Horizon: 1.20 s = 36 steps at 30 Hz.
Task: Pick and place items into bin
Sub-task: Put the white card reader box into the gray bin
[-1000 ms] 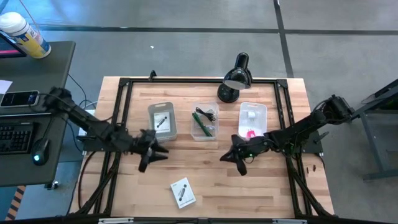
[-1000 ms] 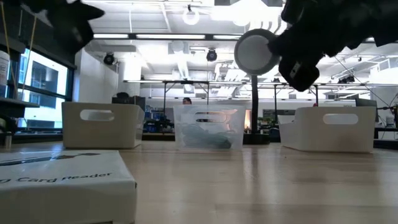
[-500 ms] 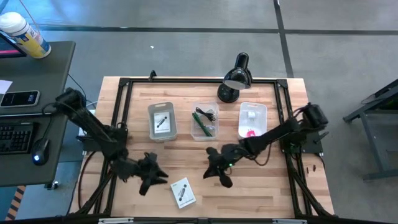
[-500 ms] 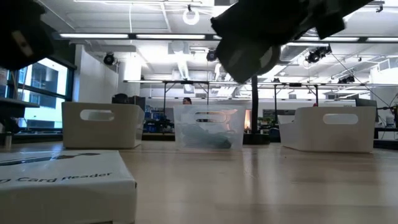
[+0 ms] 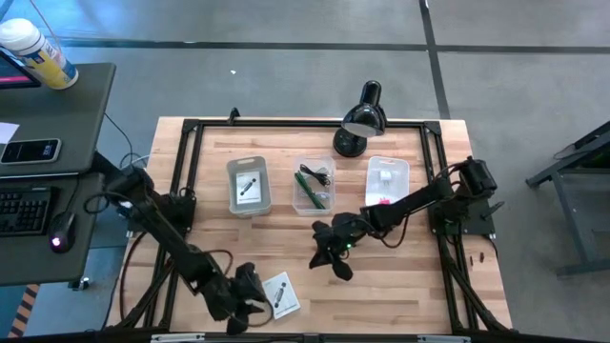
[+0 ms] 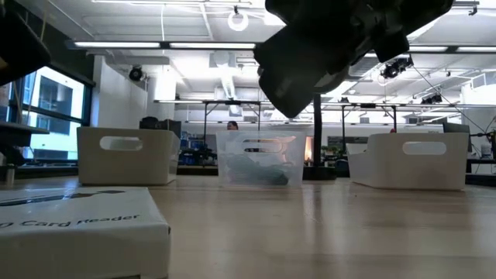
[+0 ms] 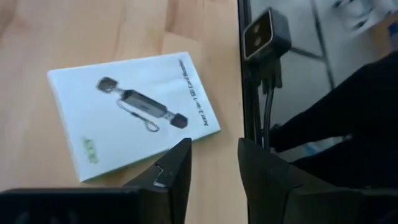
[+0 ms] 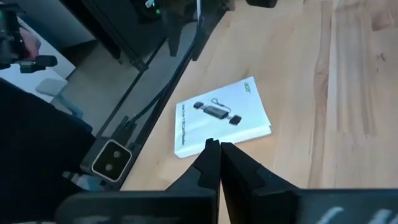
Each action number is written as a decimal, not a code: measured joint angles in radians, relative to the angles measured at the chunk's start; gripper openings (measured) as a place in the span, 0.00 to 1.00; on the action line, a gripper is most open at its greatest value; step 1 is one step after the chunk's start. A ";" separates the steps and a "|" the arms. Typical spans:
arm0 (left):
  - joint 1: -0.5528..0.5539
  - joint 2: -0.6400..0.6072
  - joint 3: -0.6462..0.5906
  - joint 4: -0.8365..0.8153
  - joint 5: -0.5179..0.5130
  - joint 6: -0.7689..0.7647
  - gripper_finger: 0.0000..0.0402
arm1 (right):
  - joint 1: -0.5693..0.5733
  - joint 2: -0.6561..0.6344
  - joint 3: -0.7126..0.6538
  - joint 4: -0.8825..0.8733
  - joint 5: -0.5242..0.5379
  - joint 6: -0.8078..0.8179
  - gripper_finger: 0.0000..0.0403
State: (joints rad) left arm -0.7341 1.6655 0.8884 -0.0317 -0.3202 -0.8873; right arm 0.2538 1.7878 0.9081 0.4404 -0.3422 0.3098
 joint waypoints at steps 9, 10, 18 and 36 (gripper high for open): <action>0.001 0.143 0.109 -0.097 0.022 -0.061 0.25 | 0.031 0.000 0.000 -0.058 0.050 -0.033 0.01; 0.001 0.151 0.110 -0.106 0.029 -0.072 0.25 | 0.033 0.000 0.000 -0.060 0.058 -0.040 0.01; 0.002 0.216 0.147 -0.160 0.059 -0.160 0.25 | 0.035 0.000 0.000 -0.060 0.083 -0.057 0.01; 0.169 0.234 0.149 -0.192 0.043 -0.088 0.25 | 0.082 -0.001 0.000 -0.231 0.036 -0.057 0.01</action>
State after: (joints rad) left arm -0.5654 1.8998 1.0374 -0.2234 -0.2769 -0.9753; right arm 0.3362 1.7867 0.9077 0.2090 -0.3066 0.2527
